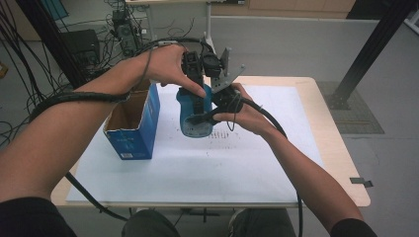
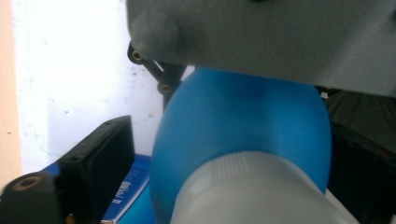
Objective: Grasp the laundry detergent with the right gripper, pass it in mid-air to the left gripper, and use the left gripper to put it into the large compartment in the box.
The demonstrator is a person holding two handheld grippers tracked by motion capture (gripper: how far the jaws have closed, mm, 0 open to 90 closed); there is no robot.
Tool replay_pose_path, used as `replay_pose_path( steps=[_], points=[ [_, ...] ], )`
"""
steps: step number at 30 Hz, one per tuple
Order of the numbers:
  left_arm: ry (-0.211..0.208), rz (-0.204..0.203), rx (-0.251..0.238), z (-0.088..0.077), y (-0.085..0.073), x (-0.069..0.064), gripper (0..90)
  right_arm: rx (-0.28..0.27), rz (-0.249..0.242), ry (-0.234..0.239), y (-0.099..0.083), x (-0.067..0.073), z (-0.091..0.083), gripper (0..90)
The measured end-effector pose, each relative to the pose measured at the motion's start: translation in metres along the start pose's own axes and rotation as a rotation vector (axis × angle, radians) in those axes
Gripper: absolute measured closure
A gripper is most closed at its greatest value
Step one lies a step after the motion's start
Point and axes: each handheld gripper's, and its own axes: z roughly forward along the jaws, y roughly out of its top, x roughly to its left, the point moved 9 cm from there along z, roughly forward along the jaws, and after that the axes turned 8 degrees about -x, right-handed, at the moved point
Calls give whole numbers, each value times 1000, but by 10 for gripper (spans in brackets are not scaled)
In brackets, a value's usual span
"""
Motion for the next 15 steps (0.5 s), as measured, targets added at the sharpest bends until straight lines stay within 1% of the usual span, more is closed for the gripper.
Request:
replay_pose_path(
  steps=[1, 3, 4, 5, 6, 9, 10, 11, 12, 15],
  points=[
    [2, 3, 5, 0, 0, 0, 152, 2, -13, -5, 0, -1, 0, 436],
    [-2, 4, 5, 1, 0, 0, 188, -1, -13, -3, 0, -1, 0, 436],
    [-2, 1, 4, 1, 0, -1, 201, -6, 0, 3, 1, 0, 0, 436],
    [-4, 5, 5, 1, 0, 0, 214, -4, 0, 4, 1, 0, 0, 436],
    [-6, 4, 2, 1, 0, 0, 234, 0, -9, -1, 0, -1, 0, 436],
    [-7, 4, 4, 1, -1, 0, 297, 0, -9, -4, 0, -2, -1, 436],
    [-1, 2, 2, 1, -1, 0, 315, 1, -10, -5, -1, -2, -1, 436],
    [-6, 2, 3, 0, -1, 1, 326, -2, -2, -1, 0, -1, 0, 436],
    [-13, -1, 0, 0, -1, 0, 344, 5, -15, -5, -1, -2, 0, 436],
    [-9, -2, 1, 0, -2, -1, 361, 3, -13, -2, -1, -2, 0, 436]
  ],
)
